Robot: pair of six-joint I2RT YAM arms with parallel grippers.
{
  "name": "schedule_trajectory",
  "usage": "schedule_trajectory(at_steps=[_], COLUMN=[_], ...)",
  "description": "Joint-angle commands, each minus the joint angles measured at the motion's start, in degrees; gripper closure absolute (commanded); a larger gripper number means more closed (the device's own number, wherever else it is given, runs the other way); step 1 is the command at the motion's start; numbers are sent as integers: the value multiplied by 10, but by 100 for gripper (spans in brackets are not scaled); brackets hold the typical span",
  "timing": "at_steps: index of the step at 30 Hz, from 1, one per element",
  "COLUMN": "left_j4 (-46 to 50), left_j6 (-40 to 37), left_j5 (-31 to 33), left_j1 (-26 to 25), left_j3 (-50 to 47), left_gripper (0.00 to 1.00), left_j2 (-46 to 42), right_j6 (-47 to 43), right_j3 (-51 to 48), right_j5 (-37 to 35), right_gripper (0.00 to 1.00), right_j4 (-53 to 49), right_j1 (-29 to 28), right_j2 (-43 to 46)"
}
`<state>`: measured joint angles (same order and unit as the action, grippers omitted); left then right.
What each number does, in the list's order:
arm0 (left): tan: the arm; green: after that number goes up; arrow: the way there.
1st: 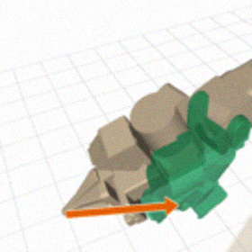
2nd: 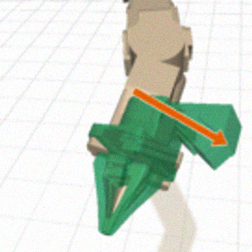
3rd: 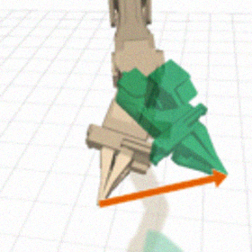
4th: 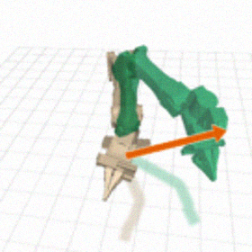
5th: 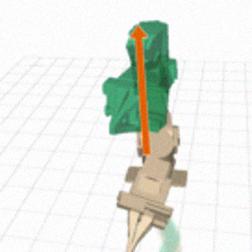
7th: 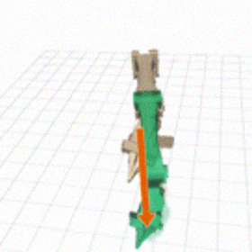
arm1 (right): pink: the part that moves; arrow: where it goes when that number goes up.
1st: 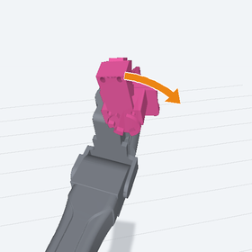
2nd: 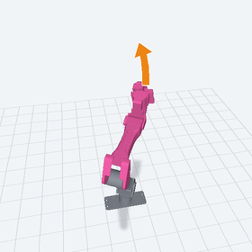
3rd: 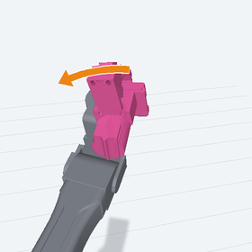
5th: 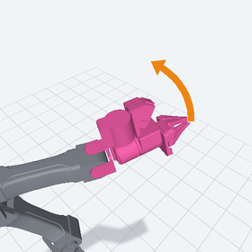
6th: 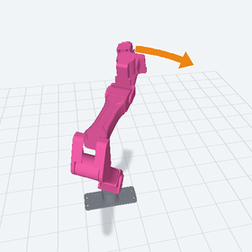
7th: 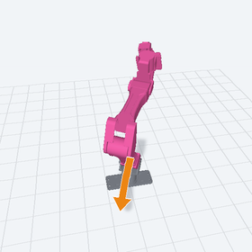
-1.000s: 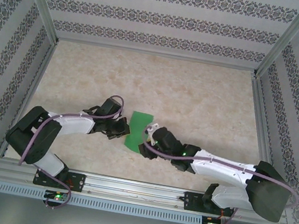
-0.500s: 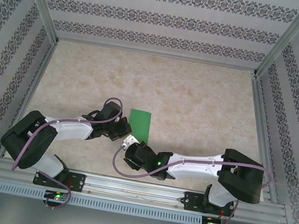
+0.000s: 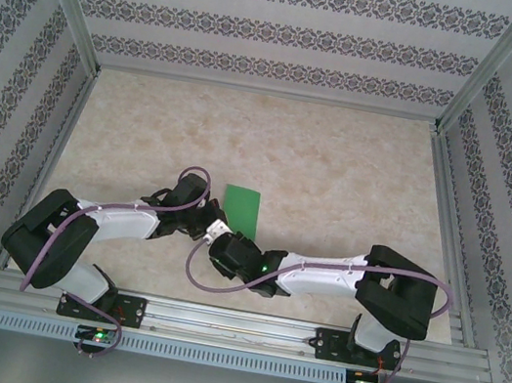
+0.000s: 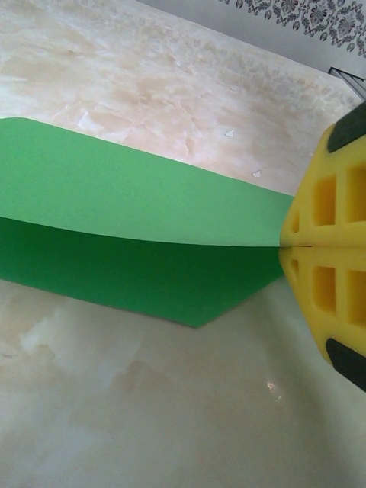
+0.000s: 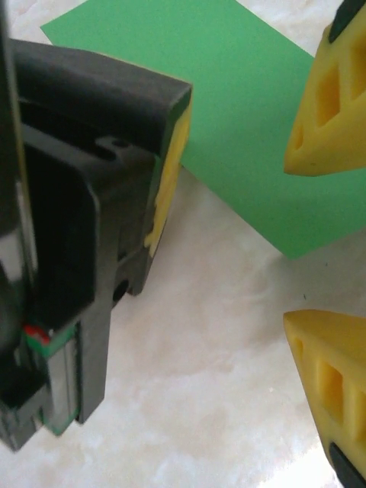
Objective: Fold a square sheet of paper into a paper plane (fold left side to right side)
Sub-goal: Third fold the triangle at the center of the table.
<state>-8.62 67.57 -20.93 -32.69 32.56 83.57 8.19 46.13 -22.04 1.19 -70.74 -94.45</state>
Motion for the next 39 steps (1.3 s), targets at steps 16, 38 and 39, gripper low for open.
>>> schedule_trajectory(at_steps=[16,38,39], left_j4=[7,4,5], left_j6=[-31,-199,-205], left_j5=[-26,-229,-233], left_j1=[9,127,126], left_j3=[19,126,135], left_gripper=[75,84,86], left_j2=[0,110,123], right_j6=[-5,181,183], right_j3=[-17,-114,-115], right_j5=[79,337,341], right_gripper=[100,100,100], right_j4=[41,226,228], right_j1=[49,143,144], right_j2=[11,13,11])
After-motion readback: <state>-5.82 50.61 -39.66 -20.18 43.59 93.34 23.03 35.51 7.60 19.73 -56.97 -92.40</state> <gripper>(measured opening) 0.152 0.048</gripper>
